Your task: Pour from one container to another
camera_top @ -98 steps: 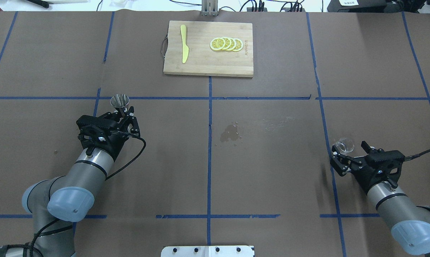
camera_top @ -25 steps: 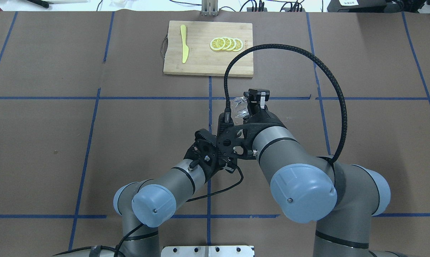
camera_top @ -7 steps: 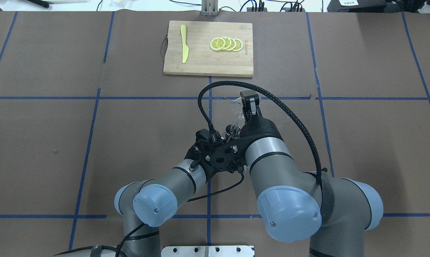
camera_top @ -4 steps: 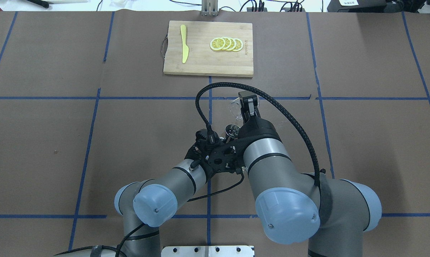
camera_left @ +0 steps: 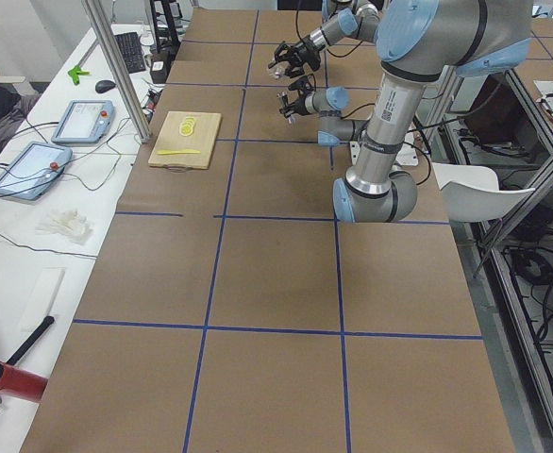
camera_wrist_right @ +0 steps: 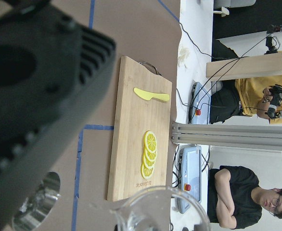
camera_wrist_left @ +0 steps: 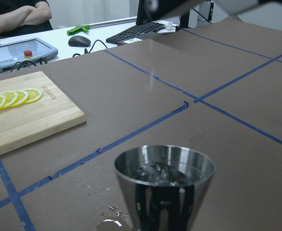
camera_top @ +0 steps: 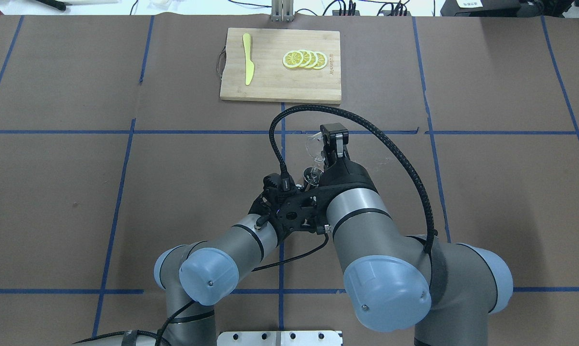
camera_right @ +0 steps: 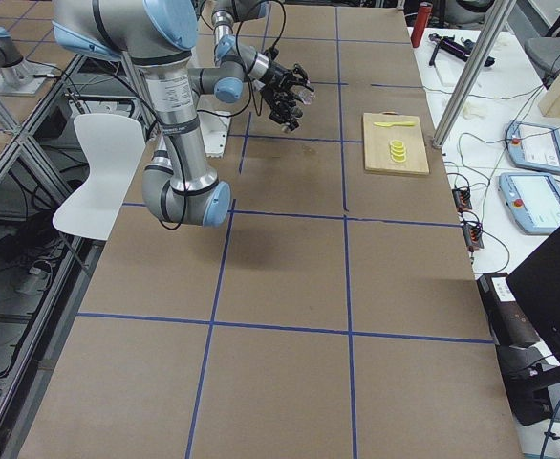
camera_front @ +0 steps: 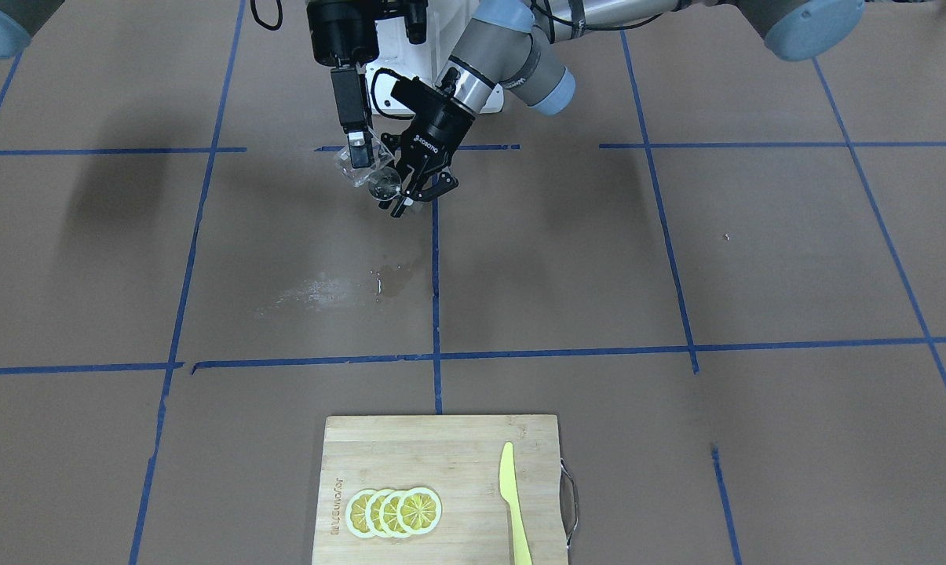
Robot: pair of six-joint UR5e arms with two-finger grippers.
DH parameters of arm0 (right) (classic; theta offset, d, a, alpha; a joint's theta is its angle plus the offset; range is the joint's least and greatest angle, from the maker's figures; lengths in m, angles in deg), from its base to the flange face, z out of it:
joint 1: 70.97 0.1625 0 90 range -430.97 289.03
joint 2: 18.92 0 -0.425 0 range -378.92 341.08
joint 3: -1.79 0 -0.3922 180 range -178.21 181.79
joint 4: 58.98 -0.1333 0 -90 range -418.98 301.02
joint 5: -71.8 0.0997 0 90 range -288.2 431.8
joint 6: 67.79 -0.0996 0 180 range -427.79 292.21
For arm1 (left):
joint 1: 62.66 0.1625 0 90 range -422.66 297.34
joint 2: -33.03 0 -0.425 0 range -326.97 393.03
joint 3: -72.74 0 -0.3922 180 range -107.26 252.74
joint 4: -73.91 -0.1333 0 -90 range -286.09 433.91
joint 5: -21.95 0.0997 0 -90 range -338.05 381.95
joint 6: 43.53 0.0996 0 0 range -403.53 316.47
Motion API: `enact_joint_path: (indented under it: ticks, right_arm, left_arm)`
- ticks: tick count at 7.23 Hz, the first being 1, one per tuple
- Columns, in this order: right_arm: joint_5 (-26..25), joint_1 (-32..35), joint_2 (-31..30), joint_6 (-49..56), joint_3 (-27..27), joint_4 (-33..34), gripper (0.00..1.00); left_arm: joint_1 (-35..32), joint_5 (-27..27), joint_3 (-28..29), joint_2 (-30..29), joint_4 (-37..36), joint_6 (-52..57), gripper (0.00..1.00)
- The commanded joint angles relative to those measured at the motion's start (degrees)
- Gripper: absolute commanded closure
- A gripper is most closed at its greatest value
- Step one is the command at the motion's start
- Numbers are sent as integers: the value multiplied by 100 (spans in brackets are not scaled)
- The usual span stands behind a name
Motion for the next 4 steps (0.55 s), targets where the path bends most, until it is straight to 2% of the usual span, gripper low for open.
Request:
enact_joint_path:
  ticks: [1,2,4]
  right_arm:
    - [27,4,-82,-596,73,-305,100]
    - [36,48,-91,-693,73,-525,100]
    - [53,144,-266,-1786,91,-545,100]
  left_arm:
    - [-2,0,0,0,70,-17,100]
    - [-10,0,-9,0,71,-17,100]
    - [-28,0,-61,0,149,-35,100]
